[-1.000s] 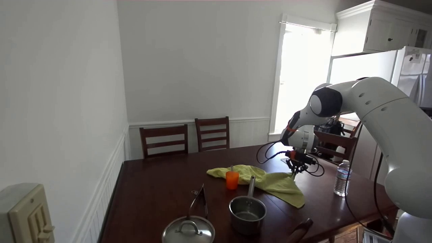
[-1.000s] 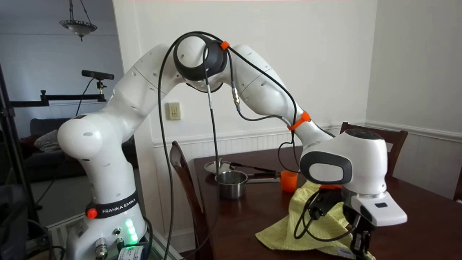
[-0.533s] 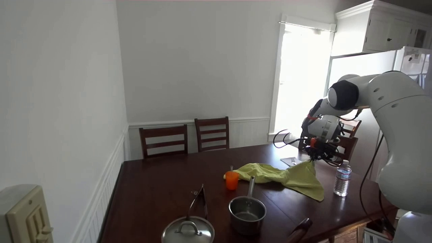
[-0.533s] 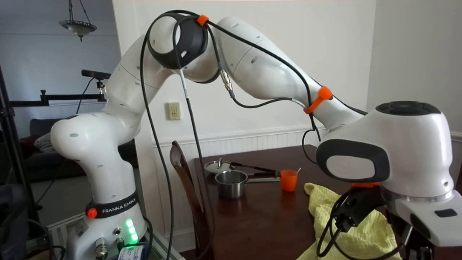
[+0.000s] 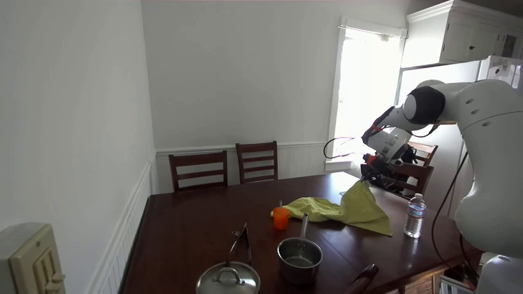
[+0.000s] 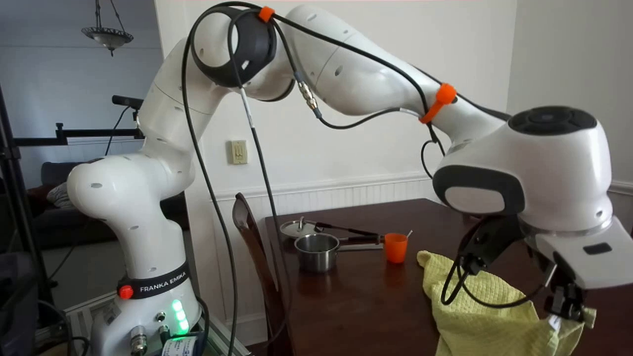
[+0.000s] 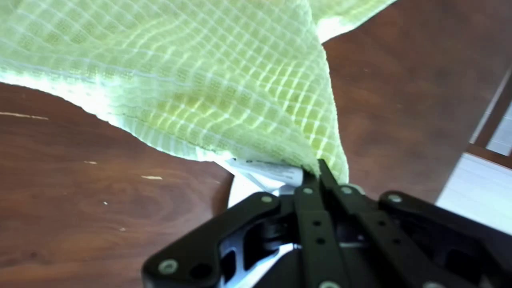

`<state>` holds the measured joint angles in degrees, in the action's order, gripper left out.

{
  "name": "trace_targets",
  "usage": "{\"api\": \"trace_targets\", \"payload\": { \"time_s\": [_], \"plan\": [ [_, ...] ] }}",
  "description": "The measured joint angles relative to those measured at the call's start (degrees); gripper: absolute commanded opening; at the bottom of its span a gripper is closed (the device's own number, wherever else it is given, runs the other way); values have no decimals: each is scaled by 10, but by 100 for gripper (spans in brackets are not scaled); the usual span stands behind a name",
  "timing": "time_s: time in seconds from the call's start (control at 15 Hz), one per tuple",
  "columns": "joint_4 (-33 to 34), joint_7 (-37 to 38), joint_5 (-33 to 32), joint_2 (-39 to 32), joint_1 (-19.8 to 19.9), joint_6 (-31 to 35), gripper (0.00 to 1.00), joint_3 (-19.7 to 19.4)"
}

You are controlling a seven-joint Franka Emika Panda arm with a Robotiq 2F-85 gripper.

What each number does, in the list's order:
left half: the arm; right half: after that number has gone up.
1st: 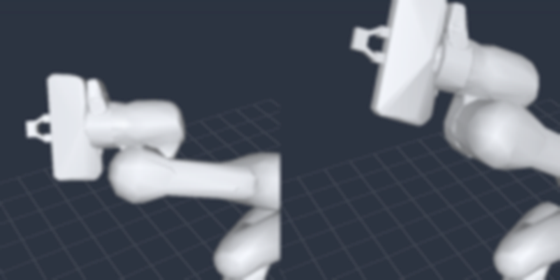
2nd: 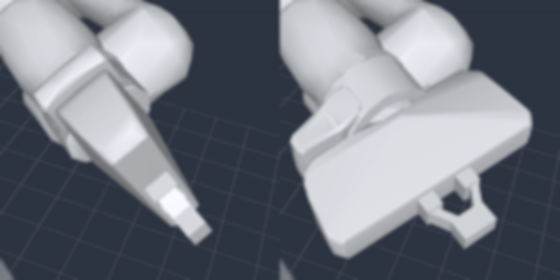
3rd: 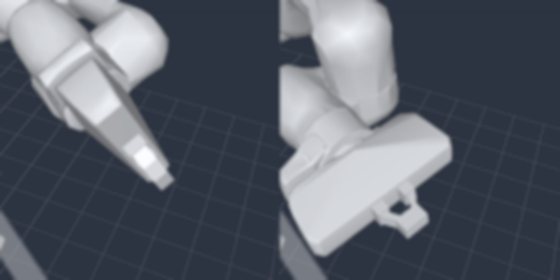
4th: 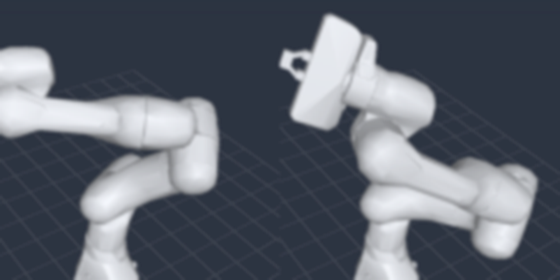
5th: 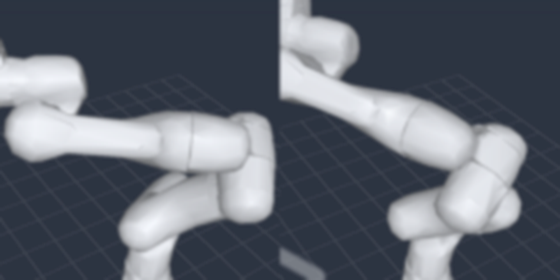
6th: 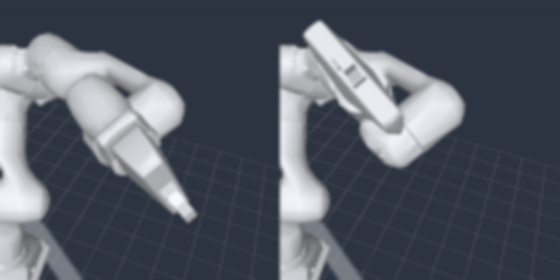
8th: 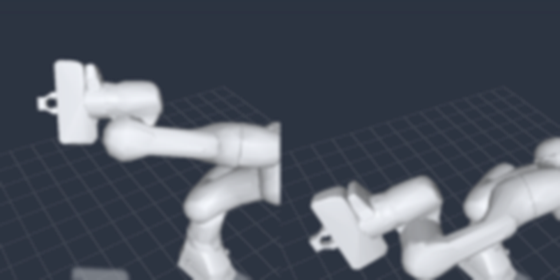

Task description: Fold the yellow cloth from right to left

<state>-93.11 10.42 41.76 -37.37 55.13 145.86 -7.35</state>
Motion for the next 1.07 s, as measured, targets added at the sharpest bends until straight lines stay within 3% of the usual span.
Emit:
{"api": "trace_targets", "payload": {
  "time_s": [0.27, 0.6, 0.87, 1.07],
  "plan": [
    [31, -57, 75, 67, 43, -89, 4, 15],
    [40, -59, 83, 80, 36, -121, 1, 8],
    [46, 68, 81, 62, -24, -70, 1, -22],
    [90, 182, 82, 37, -52, -87, 4, -36]
  ]
}}
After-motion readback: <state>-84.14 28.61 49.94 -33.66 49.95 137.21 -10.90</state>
